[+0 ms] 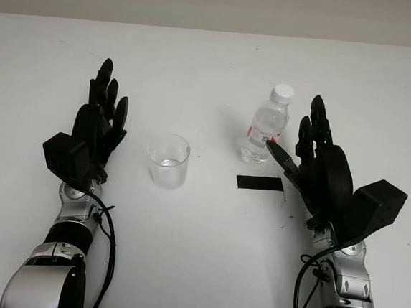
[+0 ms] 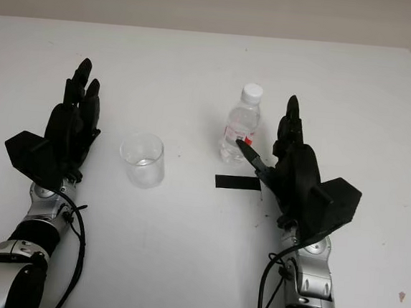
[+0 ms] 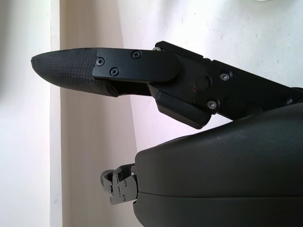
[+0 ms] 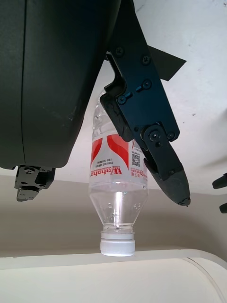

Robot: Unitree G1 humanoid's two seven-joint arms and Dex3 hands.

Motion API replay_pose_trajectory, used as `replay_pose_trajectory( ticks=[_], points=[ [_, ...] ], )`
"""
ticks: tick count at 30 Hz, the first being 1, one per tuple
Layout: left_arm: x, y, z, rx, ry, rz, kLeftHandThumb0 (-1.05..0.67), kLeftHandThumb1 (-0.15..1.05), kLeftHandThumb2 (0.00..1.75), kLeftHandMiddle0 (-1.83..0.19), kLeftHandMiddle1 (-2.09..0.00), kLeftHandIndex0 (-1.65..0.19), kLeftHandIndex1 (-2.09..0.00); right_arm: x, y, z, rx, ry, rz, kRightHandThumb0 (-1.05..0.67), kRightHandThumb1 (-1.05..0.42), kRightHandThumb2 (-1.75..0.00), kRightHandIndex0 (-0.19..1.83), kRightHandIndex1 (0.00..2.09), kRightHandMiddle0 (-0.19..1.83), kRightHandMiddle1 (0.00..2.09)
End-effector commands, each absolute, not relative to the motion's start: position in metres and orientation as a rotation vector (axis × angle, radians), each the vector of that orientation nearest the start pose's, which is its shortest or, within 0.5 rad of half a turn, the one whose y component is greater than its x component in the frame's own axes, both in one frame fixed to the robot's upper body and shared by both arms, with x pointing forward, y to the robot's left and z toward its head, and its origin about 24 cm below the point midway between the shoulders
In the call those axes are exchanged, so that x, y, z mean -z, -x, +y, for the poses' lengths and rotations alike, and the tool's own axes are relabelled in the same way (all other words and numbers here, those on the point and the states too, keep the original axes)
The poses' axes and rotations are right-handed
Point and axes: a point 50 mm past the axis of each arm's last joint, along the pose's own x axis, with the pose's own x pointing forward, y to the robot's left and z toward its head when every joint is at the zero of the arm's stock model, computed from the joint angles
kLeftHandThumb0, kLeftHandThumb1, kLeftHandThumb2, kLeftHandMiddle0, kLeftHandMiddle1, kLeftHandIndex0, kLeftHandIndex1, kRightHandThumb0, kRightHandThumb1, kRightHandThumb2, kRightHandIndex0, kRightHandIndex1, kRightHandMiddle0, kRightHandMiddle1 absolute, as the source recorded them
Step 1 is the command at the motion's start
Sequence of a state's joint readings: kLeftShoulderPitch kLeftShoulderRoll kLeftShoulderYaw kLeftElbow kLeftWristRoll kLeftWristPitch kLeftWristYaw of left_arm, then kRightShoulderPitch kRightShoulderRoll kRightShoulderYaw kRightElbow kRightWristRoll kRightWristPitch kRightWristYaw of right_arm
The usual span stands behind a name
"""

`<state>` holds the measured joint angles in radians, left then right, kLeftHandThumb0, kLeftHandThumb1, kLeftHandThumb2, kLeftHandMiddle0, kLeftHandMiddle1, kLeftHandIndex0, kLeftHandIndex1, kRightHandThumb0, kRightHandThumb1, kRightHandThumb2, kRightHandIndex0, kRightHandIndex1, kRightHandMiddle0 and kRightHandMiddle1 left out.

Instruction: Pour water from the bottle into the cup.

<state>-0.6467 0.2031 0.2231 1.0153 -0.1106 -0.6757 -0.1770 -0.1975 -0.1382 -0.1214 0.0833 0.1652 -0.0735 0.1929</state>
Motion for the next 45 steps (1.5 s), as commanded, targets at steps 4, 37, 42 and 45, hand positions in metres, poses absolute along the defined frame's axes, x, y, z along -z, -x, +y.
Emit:
replay_pose_trajectory(
  ticks=[4, 37, 42, 45],
  points=[
    [-0.068, -0.345, 0.203, 0.002, -0.027, -0.295, -1.05, 1.05, 0.41, 0.19, -0.34, 0.19, -0.42, -0.088, -0.286, -0.188, -0.11, -0.011, -0.208, -0.65, -0.86, -0.05, -0.19, 0.0, -0.19, 0.0],
    [-0.063, -0.34, 0.205, -0.027, -0.002, -0.299, -1.05, 1.05, 0.51, 0.19, -0.39, 0.19, -0.46, -0.083, -0.352, -0.171, -0.174, 0.085, -0.112, -0.76, -0.83, -0.05, -0.19, 0.0, -0.19, 0.0],
    [-0.063, -0.34, 0.204, -0.035, 0.009, -0.305, -1.05, 1.05, 0.51, 0.19, -0.38, 0.19, -0.46, -0.078, -0.353, -0.165, -0.206, 0.067, -0.095, -0.78, -0.83, -0.05, -0.19, 0.0, -0.19, 0.0],
    [-0.064, -0.341, 0.204, -0.036, 0.012, -0.305, -1.05, 1.05, 0.51, 0.19, -0.4, 0.19, -0.49, -0.078, -0.352, -0.161, -0.209, 0.051, -0.102, -0.73, -0.82, -0.05, -0.18, 0.01, -0.15, 0.03]
  ],
)
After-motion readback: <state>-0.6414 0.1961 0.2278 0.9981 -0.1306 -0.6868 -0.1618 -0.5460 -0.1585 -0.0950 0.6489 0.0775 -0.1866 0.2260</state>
